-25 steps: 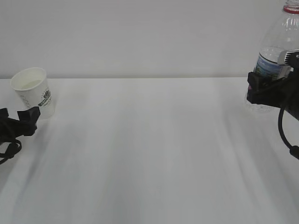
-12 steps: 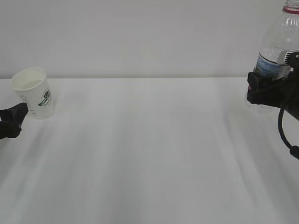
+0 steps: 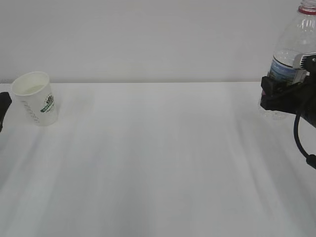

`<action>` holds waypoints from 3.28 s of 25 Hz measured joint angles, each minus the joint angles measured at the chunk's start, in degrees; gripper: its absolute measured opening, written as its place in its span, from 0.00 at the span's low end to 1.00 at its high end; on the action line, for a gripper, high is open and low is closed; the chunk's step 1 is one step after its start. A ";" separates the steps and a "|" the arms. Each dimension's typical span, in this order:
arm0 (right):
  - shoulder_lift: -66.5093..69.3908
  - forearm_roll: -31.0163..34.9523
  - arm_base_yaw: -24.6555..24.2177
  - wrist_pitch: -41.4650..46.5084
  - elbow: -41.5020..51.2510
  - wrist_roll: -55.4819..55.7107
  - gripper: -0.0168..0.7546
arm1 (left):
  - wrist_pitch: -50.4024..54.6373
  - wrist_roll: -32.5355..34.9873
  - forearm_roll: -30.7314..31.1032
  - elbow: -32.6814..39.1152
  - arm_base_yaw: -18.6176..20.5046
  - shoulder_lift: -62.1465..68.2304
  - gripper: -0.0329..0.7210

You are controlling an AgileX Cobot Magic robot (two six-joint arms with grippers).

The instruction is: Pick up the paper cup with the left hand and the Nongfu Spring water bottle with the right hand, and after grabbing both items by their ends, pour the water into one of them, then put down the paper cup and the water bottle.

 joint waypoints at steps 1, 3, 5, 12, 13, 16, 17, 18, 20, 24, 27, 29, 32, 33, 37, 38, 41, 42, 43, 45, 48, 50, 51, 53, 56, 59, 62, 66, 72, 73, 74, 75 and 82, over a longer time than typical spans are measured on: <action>0.00 0.00 0.00 0.00 0.00 0.00 0.68 | 1.00 0.00 0.00 0.06 0.00 -1.18 0.87; 0.00 0.00 0.00 0.00 0.00 0.00 0.68 | 3.10 0.00 0.00 0.06 0.00 -3.82 0.87; 0.00 0.00 0.00 0.00 0.00 0.00 0.68 | 4.20 -0.10 0.00 0.06 0.00 -6.59 0.86; 0.00 0.00 0.00 0.00 0.00 0.00 0.68 | 9.73 -0.10 0.00 0.14 0.00 -10.31 0.84; 0.00 0.00 0.00 0.00 0.00 0.00 0.68 | 10.14 -0.10 0.13 0.14 0.00 -10.31 0.83; 0.00 0.00 0.00 0.00 0.00 0.00 0.68 | 10.14 -0.10 1.03 0.14 0.00 -10.31 0.83; 0.00 0.00 0.00 0.00 0.00 0.00 0.68 | 10.14 -0.10 1.30 0.14 0.00 -10.31 0.83; 0.00 0.00 0.00 0.00 0.00 0.00 0.68 | 10.14 -0.10 1.56 0.14 0.00 -10.31 0.83; 0.50 0.00 0.00 -0.79 0.00 0.00 0.68 | 10.14 -0.10 1.81 0.14 0.00 -10.31 0.83; 3.54 0.00 0.00 -3.74 0.00 0.00 0.68 | 10.14 -0.10 2.03 0.14 0.00 -10.31 0.83; 5.33 0.00 0.00 -4.14 -0.49 0.00 0.68 | 10.14 -0.10 2.15 0.14 0.00 -10.31 0.83; 6.29 0.00 0.00 -4.41 -1.58 0.00 0.68 | 10.14 -0.10 2.26 0.14 0.00 -10.31 0.83; 7.45 0.00 0.00 -4.80 -3.24 0.00 0.68 | 10.16 -0.10 2.49 0.14 0.00 -10.31 0.82; 7.85 0.00 0.00 -4.92 -3.81 0.00 0.68 | 10.16 -0.10 2.49 0.14 0.00 -10.31 0.82; 9.77 0.00 0.00 -5.17 -5.64 0.00 0.68 | 10.16 -0.10 2.59 0.14 0.00 -10.31 0.82; 10.35 0.00 0.00 -5.17 -6.20 0.00 0.68 | 10.16 -0.10 2.59 0.14 0.00 -10.31 0.82; 12.08 0.00 0.00 -5.17 -7.68 0.00 0.68 | 10.16 -0.10 2.82 0.14 0.00 -10.31 0.82; 12.79 0.00 0.00 -5.17 -8.41 0.00 0.68 | 10.16 -0.10 3.17 0.14 0.00 -10.31 0.82; 13.47 0.00 0.00 -5.17 -8.93 0.00 0.68 | 10.16 -0.10 3.61 0.14 0.00 -10.31 0.82; 14.83 0.00 0.00 -5.17 -10.03 0.00 0.68 | 10.16 -0.10 4.72 0.14 0.00 -10.31 0.82; 16.22 0.00 0.00 -5.17 -11.63 0.00 0.68 | 10.16 -0.10 5.14 0.14 0.00 -10.31 0.82; 17.40 0.00 0.00 -5.20 -13.03 0.00 0.68 | 10.16 -0.10 5.21 0.14 0.00 -10.31 0.82; 18.04 0.00 0.00 -5.20 -13.39 0.00 0.68 | 10.16 -0.10 5.27 0.14 0.00 -10.31 0.82; 19.20 0.00 0.00 -5.29 -14.27 0.00 0.68 | 10.16 -0.10 5.36 0.14 0.00 -10.31 0.82; 20.98 0.00 0.00 -5.42 -15.40 0.00 0.68 | 10.16 -0.10 5.36 0.14 0.00 -10.31 0.82; 22.58 -0.03 0.00 -5.61 -16.72 0.00 0.68 | 10.16 -0.10 5.36 0.14 0.00 -10.31 0.82; 23.71 -0.03 0.00 -5.61 -17.72 0.00 0.68 | 10.16 -0.10 5.40 0.14 0.00 -10.31 0.82; 24.53 -0.12 0.00 -5.61 -18.66 0.00 0.68 | 10.16 -0.10 5.49 0.14 0.00 -10.31 0.82; 24.57 -0.12 0.00 -5.86 -19.78 0.00 0.68 | 10.16 -0.10 5.49 0.14 0.00 -10.31 0.82; 24.57 -0.12 0.00 -5.97 -19.93 0.00 0.68 | 10.16 -0.10 5.49 0.14 0.00 -10.31 0.82; 24.57 -0.12 0.00 -5.97 -20.08 0.00 0.68 | 10.16 -0.10 5.49 0.14 0.00 -10.31 0.82; 24.57 -0.12 0.00 -6.06 -20.22 0.00 0.68 | 10.16 -0.10 5.49 0.14 0.00 -10.31 0.82; 25.72 -0.12 0.00 -6.42 -21.19 0.00 0.68 | 10.16 -0.10 5.62 0.14 0.00 -10.31 0.82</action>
